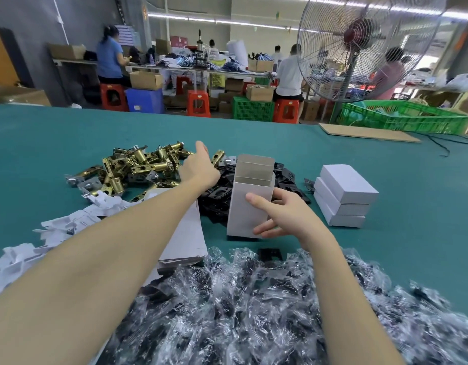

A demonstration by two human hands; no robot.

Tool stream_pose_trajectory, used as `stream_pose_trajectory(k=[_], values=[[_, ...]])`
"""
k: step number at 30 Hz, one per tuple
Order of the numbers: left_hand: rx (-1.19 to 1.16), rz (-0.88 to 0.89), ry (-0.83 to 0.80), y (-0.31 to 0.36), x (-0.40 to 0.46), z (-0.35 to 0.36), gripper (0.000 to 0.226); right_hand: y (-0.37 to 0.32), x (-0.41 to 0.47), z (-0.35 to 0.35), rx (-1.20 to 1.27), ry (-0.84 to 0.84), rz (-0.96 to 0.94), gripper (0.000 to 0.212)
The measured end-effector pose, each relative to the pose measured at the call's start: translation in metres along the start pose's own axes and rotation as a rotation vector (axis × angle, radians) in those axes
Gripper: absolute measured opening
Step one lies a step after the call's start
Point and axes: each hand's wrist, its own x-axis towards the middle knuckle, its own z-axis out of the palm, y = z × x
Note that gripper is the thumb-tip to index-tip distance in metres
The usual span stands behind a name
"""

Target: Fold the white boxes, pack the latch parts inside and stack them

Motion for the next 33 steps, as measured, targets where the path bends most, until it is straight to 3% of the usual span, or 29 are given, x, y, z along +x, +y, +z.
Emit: stream_pose_trajectory(k=[3, 7, 12, 15, 18, 27, 33], values=[[-0.347, -0.037, 0.024, 0.006, 0.005, -0.019, 0.038, 0.000, 0.000, 0.000, -0.004, 0.003, 0.005, 0.043], [-0.955, -0.197, -0.125, 0.020, -0.006, -0.067, 0.041, -0.001, 0.001, 0.001, -0.015, 0.025, 0.011, 0.043], [-1.183, -0.036, -0.388, 0.021, -0.042, -0.114, 0.029, -0.002, 0.001, 0.004, -0.038, 0.047, 0.006, 0.044], [-1.153, 0.031, -0.484, 0.026, -0.057, -0.123, 0.036, -0.002, 0.001, 0.004, -0.058, 0.044, 0.000, 0.043], [-0.997, 0.108, -0.464, 0.035, -0.068, -0.118, 0.040, -0.004, 0.000, 0.003, -0.079, 0.048, -0.004, 0.042], [-0.768, 0.368, -0.556, 0.049, -0.068, -0.111, 0.031, -0.005, -0.001, 0.002, -0.088, 0.038, 0.003, 0.045], [-0.320, 0.578, -0.541, 0.060, -0.057, -0.129, 0.034, -0.006, 0.000, 0.002, -0.112, 0.025, 0.012, 0.057]])
